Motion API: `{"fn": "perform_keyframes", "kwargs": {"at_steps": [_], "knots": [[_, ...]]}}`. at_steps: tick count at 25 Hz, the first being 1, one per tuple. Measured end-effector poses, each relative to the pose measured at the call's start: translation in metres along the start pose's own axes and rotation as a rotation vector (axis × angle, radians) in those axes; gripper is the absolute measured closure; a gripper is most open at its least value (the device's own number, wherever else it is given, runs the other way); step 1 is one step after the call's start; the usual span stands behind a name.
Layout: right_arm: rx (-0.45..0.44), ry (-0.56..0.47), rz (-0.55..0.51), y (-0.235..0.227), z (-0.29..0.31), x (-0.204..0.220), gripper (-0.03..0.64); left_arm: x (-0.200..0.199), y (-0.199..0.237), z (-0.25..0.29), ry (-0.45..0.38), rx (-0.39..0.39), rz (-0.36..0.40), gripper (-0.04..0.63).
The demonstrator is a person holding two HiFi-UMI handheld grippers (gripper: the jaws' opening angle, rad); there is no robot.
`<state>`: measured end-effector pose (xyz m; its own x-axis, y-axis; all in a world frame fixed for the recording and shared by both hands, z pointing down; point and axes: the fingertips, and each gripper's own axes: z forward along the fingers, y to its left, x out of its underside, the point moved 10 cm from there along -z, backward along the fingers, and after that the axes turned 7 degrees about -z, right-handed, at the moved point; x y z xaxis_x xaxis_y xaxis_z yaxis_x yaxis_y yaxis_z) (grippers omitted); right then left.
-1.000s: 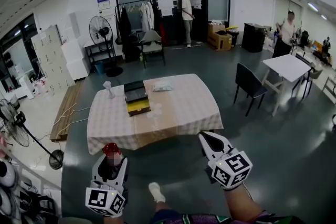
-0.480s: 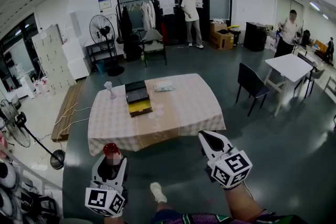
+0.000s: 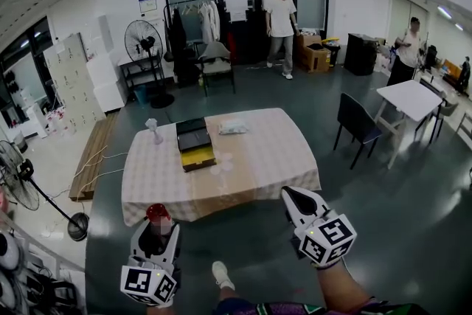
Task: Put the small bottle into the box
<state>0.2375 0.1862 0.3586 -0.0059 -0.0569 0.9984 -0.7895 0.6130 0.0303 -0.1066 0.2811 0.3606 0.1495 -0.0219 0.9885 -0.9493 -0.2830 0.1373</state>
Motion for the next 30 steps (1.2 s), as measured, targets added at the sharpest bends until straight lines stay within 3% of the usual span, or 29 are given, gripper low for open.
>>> {"fn": "perform_keyframes", "kwargs": {"at_steps": [21, 30], "knots": [[-0.021, -0.013, -0.013, -0.039, 0.199, -0.041, 0.612, -0.050, 0.134, 0.145, 0.000, 0.001, -0.044, 0.344], [-0.012, -0.017, -0.006, -0.035, 0.288, -0.029, 0.612, -0.040, 0.210, 0.201, 0.034, 0.018, -0.060, 0.344]]}}
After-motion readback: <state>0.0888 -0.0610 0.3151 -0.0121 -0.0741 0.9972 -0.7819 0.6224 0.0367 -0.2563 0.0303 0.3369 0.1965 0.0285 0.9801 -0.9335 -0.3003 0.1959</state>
